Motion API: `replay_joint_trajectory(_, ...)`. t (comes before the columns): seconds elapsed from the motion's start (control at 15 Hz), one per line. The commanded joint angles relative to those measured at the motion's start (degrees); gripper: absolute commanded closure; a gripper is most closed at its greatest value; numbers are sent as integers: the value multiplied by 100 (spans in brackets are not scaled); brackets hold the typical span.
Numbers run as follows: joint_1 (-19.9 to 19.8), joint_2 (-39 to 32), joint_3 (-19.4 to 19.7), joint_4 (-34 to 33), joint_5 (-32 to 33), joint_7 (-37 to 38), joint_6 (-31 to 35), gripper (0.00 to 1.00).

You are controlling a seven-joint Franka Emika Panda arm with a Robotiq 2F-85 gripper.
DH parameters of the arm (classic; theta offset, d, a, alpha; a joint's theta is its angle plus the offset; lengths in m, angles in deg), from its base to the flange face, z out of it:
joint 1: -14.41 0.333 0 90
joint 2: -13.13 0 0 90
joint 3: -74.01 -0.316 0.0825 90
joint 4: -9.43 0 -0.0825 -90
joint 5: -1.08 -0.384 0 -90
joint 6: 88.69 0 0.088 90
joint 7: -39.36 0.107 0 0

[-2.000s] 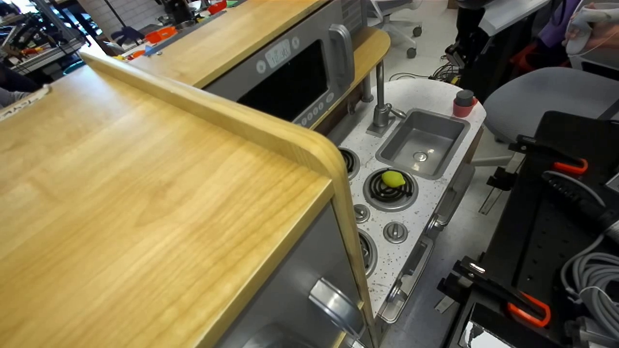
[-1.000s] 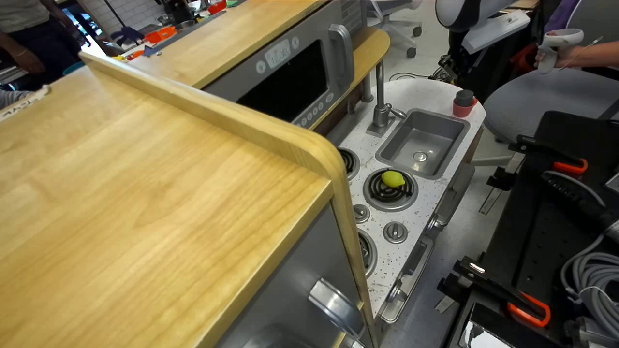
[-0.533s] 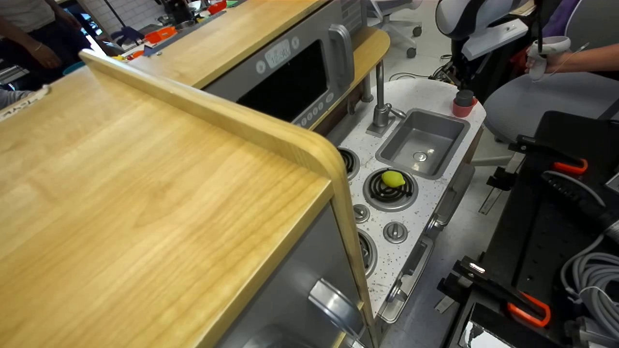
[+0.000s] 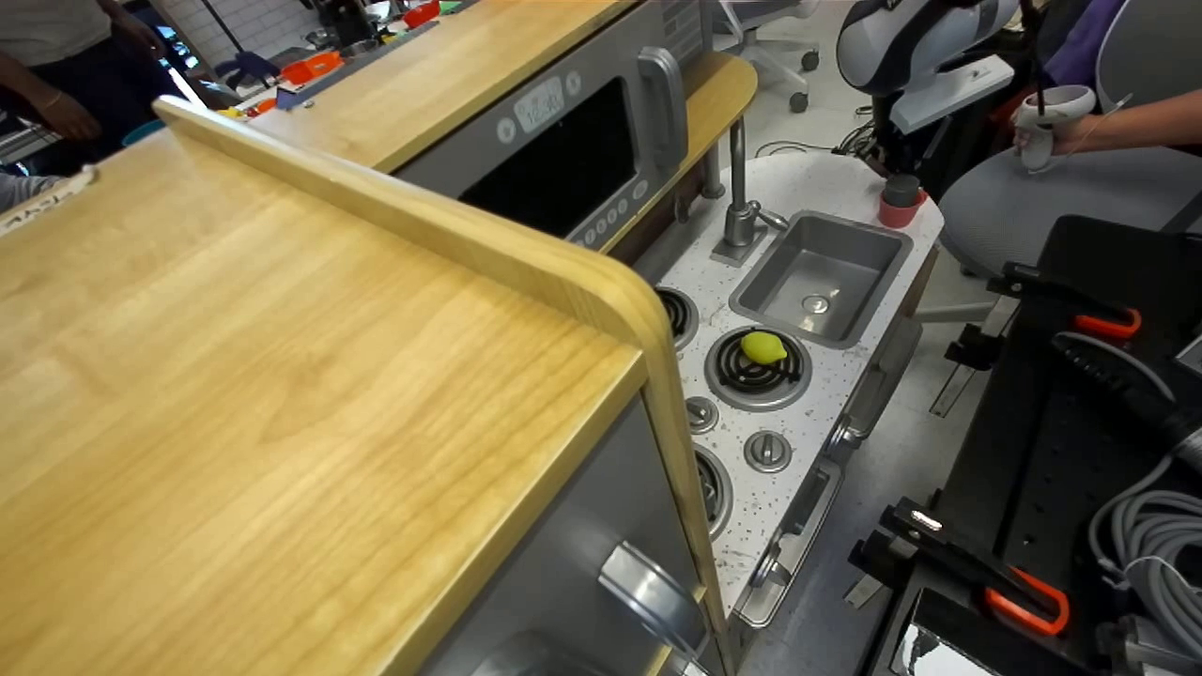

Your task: Move the drumstick toy from the sink to the countertop

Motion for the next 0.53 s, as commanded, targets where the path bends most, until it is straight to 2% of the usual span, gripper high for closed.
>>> replay_joint_trajectory(0.0,-40,-406,89,-664,-28,50,-365,95)
replay_joint_trajectory(0.13,-44,-492,112,-797,-4,24,-420,95)
replay_joint_trajectory(0.2,-52,-523,98,-860,-15,12,-437,56)
replay_joint_trajectory(0.27,-47,-548,94,-921,-6,-12,-444,55)
replay_joint_trajectory(0.47,-35,-432,-17,-865,-13,-147,-272,34)
